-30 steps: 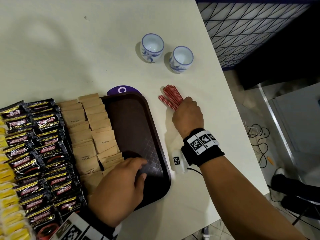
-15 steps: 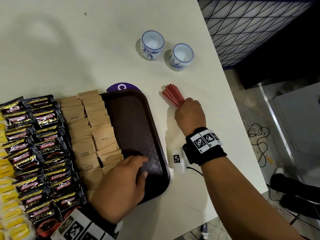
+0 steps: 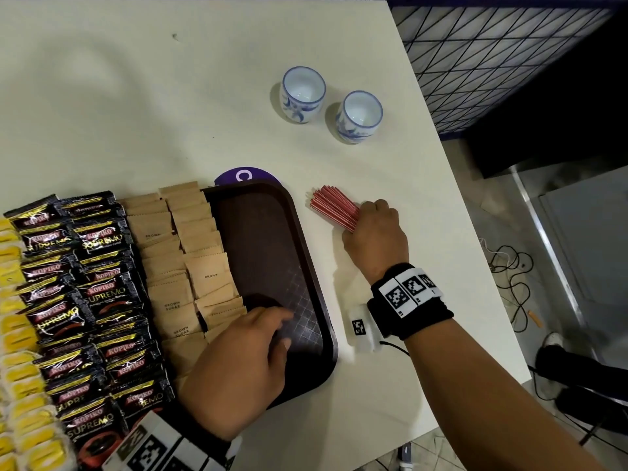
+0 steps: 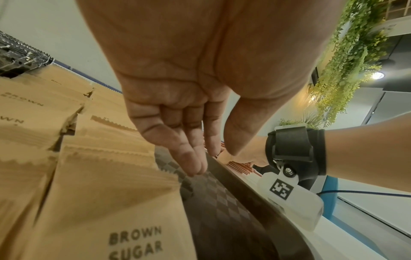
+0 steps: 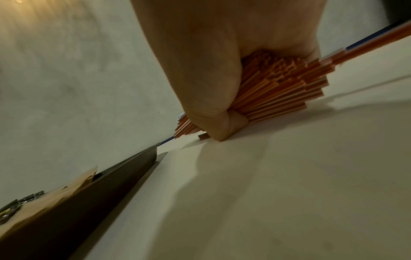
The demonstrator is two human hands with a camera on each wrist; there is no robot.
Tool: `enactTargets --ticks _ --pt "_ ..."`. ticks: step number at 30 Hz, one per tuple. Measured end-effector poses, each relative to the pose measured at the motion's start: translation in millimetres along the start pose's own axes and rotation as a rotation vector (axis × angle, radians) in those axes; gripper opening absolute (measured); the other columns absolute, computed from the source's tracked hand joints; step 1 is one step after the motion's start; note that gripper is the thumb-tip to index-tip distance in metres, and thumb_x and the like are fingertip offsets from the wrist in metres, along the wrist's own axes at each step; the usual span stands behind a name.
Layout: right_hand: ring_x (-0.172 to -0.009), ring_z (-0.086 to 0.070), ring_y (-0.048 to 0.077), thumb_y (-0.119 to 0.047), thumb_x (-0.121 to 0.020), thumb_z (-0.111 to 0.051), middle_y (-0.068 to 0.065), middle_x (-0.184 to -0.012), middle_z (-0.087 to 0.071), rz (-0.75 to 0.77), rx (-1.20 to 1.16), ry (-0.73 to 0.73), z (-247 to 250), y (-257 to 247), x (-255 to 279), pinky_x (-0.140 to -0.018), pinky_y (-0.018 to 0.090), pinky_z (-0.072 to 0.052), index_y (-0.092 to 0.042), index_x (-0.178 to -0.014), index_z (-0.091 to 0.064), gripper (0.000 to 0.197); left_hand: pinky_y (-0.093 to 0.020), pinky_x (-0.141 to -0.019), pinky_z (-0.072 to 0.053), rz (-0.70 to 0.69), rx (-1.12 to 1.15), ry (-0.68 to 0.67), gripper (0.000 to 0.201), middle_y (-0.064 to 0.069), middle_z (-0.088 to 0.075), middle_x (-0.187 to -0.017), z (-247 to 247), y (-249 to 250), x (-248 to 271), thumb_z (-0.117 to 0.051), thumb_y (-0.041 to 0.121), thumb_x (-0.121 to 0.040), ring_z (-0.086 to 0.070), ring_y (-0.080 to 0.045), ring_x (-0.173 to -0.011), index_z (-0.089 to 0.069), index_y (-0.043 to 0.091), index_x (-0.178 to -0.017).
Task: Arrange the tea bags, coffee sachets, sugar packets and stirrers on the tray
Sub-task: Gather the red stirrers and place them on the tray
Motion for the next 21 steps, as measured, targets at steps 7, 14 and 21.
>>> enactTargets --ticks 7,14,21 --pt "-0.096 -0.057 0.036 -0.018 -0.093 -0.056 0.017 -0.106 -0.061 0.053 -0.038 0.062 -5 -4 5 -0.069 0.033 -0.032 -0.002 -0.109 -0.053 0.022 -0.005 -0.071 -0.036 -0.007 -0.007 0.004 0.036 0.02 -0.061 -0.113 -2 -3 -1 -0.06 0.03 -0.09 -0.058 -0.001 -0.094 -0.055 0.037 -0.126" --pt "-0.068 -0.047 0.021 -0.01 -0.084 -0.063 0.005 -0.087 -0.054 0.087 -0.352 0.062 6 11 32 -0.059 0.029 -0.029 -0.009 -0.094 -0.053 0.014 -0.018 -0.077 -0.05 -0.078 0.044 0.12 0.029 0.019 -0.06 -0.11 8 6 -12 -0.057 0.032 -0.093 -0.059 -0.001 -0.095 -0.057 0.033 -0.122" --pt "-0.062 -0.053 0.003 -0.017 -0.077 -0.059 -0.015 -0.069 -0.055 0.204 -0.819 0.031 4 3 62 -0.058 0.014 -0.04 -0.025 -0.091 -0.053 0.017 -0.02 -0.098 -0.044 -0.19 0.177 0.279 0.043 0.019 -0.04 -0.135 23 37 -36 -0.041 0.045 -0.098 -0.045 0.0 -0.123 -0.038 0.031 -0.138"
Point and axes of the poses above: each hand's wrist, its own x-axis away from the middle knuckle, its own z-axis out of the back of the hand, y = z × x, the point moved 4 cm from there along -x, towards the middle knuckle
